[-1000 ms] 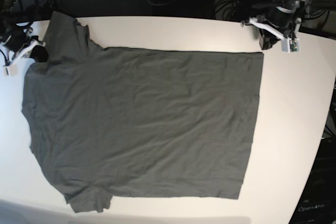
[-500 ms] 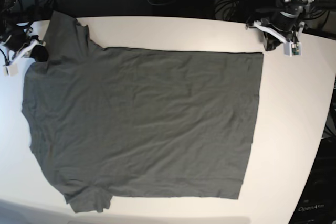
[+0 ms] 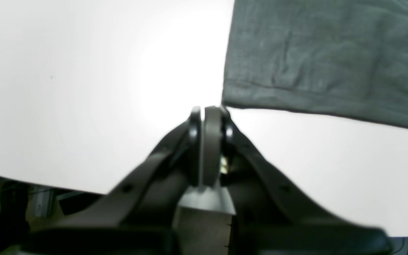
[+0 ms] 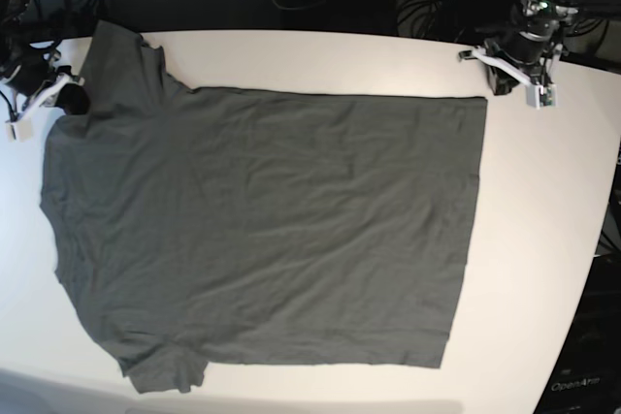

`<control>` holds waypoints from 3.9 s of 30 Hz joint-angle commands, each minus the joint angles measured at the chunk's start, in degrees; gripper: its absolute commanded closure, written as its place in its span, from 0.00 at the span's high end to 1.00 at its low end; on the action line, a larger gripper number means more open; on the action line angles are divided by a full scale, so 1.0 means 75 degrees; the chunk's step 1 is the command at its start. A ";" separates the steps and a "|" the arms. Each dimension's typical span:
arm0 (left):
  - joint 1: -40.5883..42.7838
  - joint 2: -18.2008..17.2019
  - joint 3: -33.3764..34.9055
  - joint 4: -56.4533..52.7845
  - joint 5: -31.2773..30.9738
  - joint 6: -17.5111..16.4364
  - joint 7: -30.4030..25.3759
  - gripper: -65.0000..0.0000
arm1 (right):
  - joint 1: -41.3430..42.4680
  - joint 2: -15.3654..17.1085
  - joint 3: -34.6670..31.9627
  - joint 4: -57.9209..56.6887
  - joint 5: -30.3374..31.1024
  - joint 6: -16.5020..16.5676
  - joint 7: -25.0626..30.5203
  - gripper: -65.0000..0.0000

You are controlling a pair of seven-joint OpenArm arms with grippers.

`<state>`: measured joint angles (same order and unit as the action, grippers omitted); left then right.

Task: Fold the T-shirt properly
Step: 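Move the left gripper to the shirt's hem corner and open it, then close the left gripper on the hem corner of the shirt, then lift both held corners and drag them across the shirt toward the sleeves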

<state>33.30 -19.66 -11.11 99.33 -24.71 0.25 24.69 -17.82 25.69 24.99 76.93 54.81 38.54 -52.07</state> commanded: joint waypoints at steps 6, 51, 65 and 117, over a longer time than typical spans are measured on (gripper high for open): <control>-0.0120 0.0025 -0.0212 0.0101 -0.0017 -0.0016 -0.0156 0.02 | 0.0050 0.0179 0.0049 0.0099 0.0153 0.0194 0.0068 0.01; -0.0824 0.1314 -0.2627 -0.0743 0.0054 -0.3509 -0.0156 0.48 | 0.0062 0.0179 0.0049 0.0099 0.0142 0.0194 0.0057 0.01; -0.1257 0.1279 -0.2298 -0.1610 0.0065 -0.3990 -0.0144 0.48 | 0.0038 0.0179 0.0049 0.0099 0.0142 0.0194 0.0057 0.01; -0.2172 0.1221 -0.1853 -0.1938 0.1296 -0.5267 0.3571 0.37 | 0.0062 0.0179 0.0049 0.0099 0.0142 0.0194 0.0045 0.01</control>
<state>15.38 -10.26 -25.08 85.86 -20.18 -40.14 43.83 -17.65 25.69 24.97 76.93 54.76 38.54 -52.36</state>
